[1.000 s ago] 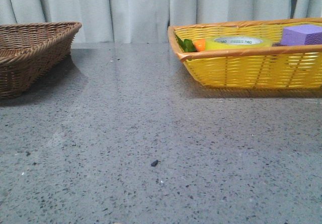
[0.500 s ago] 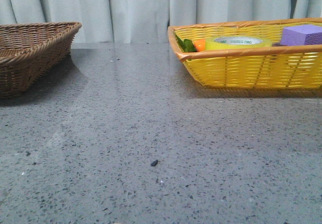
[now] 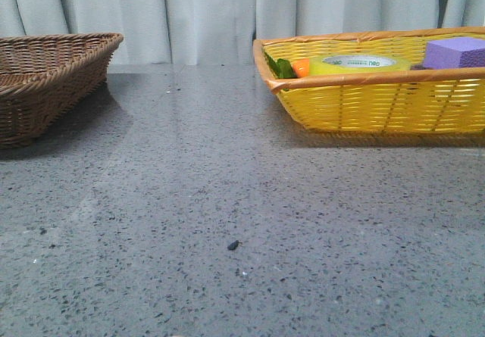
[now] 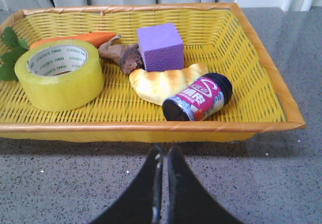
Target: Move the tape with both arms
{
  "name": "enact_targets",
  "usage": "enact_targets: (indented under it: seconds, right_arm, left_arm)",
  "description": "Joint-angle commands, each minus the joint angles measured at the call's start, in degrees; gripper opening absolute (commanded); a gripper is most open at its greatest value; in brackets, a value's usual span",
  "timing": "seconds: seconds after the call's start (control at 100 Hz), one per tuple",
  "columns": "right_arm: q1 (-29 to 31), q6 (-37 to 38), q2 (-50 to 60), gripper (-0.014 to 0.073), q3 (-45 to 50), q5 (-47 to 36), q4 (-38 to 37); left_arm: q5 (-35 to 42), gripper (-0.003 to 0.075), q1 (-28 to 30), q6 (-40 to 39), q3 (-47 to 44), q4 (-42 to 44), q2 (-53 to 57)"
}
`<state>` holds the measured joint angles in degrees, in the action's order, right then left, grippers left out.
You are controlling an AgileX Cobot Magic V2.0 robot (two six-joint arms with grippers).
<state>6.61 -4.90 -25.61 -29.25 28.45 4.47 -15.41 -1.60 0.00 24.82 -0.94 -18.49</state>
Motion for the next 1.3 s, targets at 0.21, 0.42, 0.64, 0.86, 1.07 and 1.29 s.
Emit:
enact_targets:
  seconds: [0.21,0.42,0.64,0.86,1.07,1.29]
  right_arm:
    - [-4.39,-0.13,-5.97,-0.0074,-6.08,-0.37,1.56]
    - [-11.2,-0.13,-18.78,0.0068,-17.62,7.44,2.17]
    - [-16.95,-0.13,-35.28,0.0397,-33.43,15.58,2.25]
    - [-22.49,-0.13,-50.41,0.0402,-48.18,21.08,2.25]
    - [-24.21,-0.13,-62.52,0.0402,-57.93,23.75,2.25]
    - [-24.21,-0.13,-71.83,0.0402,-62.47,23.33,1.76]
  left_arm:
    - [6.91,-0.0021,0.1,-0.65,2.08,0.04,-0.96]
    - [6.91,-0.0021,0.1,-0.65,2.08,0.04,-0.96]
    - [6.91,-0.002,0.1,-0.65,2.08,0.04,-0.96]
    - [6.67,-0.0021,0.1,-0.65,2.08,0.04,-0.96]
    - [6.67,-0.002,0.1,-0.65,2.08,-0.96,-0.96]
    - [6.67,-0.0021,0.1,-0.65,2.08,-2.84,-0.96]
